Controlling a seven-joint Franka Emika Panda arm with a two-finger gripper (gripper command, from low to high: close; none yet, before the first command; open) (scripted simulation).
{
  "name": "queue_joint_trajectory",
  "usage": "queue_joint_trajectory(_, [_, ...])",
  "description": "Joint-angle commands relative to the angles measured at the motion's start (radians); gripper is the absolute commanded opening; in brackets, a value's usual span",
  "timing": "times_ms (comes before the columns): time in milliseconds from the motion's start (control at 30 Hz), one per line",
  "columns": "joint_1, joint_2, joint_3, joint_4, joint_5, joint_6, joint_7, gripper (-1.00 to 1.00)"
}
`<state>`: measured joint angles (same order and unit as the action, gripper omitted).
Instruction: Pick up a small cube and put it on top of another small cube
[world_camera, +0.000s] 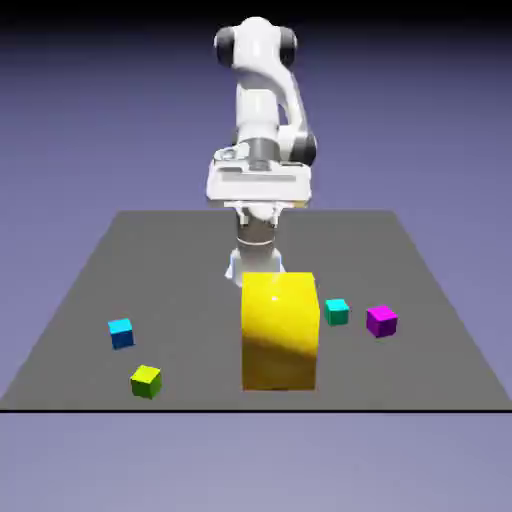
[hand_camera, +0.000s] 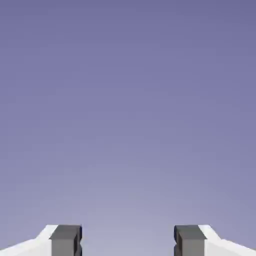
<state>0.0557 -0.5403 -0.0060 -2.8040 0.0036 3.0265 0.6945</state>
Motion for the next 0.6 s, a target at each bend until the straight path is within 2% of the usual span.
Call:
queue_joint_trajectory(0, [0.036,0.025,-0.005,0.005,0.003,-0.009,-0.039,0.0])
queue_joint_trajectory(567, [0.652,0.443,-0.09,0.09,0.054,-0.157,-0.694,0.0])
